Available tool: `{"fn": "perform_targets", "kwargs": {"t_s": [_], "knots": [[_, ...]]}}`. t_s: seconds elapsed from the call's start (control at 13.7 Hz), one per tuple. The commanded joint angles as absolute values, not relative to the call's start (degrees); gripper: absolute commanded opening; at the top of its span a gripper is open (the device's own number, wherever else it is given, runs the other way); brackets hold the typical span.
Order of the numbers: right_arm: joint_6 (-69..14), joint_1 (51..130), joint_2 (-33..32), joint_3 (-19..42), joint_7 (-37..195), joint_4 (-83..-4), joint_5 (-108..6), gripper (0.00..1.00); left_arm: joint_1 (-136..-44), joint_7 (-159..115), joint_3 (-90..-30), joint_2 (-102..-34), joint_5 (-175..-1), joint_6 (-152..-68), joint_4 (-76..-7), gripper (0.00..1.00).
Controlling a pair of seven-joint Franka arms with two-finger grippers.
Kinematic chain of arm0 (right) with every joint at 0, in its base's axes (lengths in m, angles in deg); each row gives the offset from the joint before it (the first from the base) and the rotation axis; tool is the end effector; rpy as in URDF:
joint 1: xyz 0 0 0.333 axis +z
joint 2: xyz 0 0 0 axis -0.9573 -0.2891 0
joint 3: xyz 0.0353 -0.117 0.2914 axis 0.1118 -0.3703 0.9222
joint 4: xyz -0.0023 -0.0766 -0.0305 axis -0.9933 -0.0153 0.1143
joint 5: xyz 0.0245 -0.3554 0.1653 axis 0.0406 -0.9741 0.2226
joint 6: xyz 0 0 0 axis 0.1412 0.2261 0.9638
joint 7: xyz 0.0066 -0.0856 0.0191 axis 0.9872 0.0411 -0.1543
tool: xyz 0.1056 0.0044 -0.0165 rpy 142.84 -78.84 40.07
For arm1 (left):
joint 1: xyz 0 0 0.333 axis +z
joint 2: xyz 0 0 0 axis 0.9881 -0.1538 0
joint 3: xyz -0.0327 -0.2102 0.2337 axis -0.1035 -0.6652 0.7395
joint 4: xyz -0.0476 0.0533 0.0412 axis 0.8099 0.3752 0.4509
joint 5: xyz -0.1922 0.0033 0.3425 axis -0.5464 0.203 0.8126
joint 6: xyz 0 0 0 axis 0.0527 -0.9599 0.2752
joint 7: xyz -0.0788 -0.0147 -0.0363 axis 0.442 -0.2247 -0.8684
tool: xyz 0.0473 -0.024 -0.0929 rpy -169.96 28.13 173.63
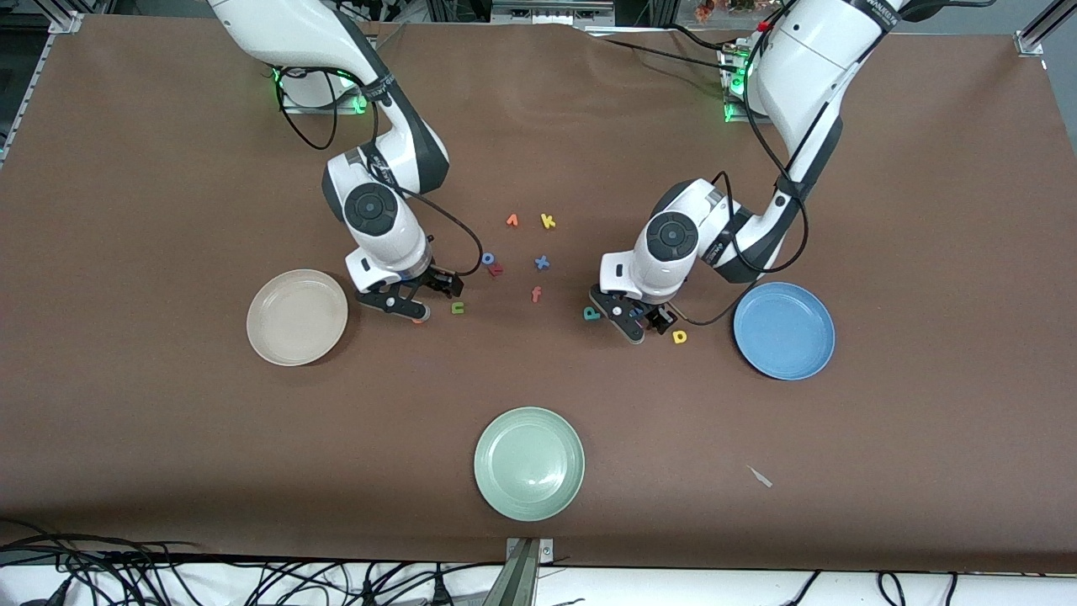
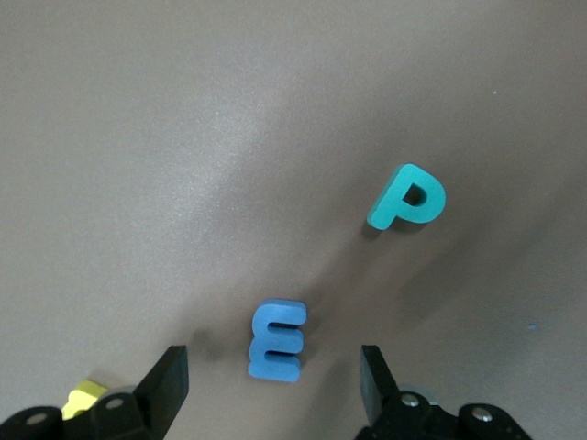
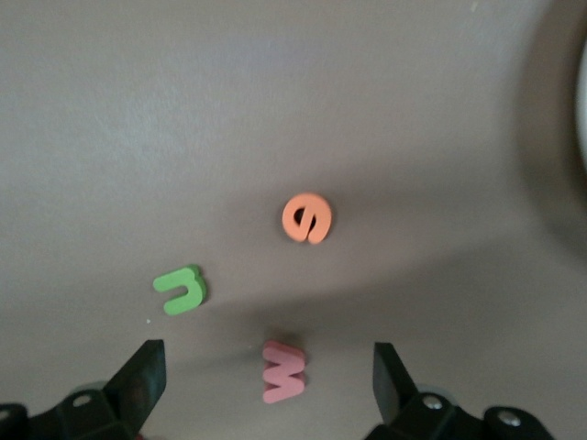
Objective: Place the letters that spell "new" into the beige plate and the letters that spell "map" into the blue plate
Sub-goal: 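Grasp blue E with the left gripper while the right gripper grasps pink w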
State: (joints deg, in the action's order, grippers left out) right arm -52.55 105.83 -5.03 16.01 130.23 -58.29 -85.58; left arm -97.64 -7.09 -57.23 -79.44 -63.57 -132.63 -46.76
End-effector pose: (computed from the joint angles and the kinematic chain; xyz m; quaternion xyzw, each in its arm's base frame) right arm 0.5214 0.3193 0.2180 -0.9896 0.1435 0.0103 0.0031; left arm 0.5514 -0.3286 0.1828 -0.9094 0.4158 0.0070 0.0072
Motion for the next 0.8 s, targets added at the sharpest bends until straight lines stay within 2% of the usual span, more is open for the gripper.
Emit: {"fn": "perform_targets", "kwargs": {"t_s": [0.0,0.07,0.22,0.29,0.36,0.51,0.58,0.73], "knots": [[-54.8,107.0,-3.8,16.9,133.0,-60.8,-85.1,1.00,-97.1,-6.3,-57.5,-80.0,-60.8,-135.6,-47.2,0.79],[-55.0,107.1,-3.8,16.9,133.0,-61.5,-85.3,1.00,-97.1,-6.3,-57.5,-80.2,-60.7,-135.7,-47.3,0.78],[-55.1,107.1,-3.6,16.9,133.0,-62.1,-85.4,1.00,-97.1,-6.3,-57.5,-80.5,-60.7,-135.7,-47.3,0.66],[-55.1,107.1,-3.6,16.8,133.0,-62.6,-85.4,0.99,-97.6,-6.4,-57.5,-80.5,-60.7,-135.8,-47.3,0.55],[-55.2,107.1,-3.6,16.8,133.0,-63.4,-85.7,0.99,-97.6,-6.4,-57.5,-80.7,-60.7,-135.8,-47.3,0.49],[-57.7,107.1,-3.6,16.8,132.9,-65.1,-85.8,0.99,-97.3,-6.3,-57.5,-80.2,-60.6,-135.5,-47.3,0.17],[-59.3,107.0,-3.8,16.8,132.8,-66.0,-85.9,0.99,-97.1,-6.2,-57.5,-79.8,-60.5,-135.0,-47.3,0.07],[-61.0,107.0,-4.0,16.8,132.6,-66.9,-86.0,0.96,-97.0,-5.6,-57.5,-79.1,-60.6,-135.0,-47.2,0.00]]}}
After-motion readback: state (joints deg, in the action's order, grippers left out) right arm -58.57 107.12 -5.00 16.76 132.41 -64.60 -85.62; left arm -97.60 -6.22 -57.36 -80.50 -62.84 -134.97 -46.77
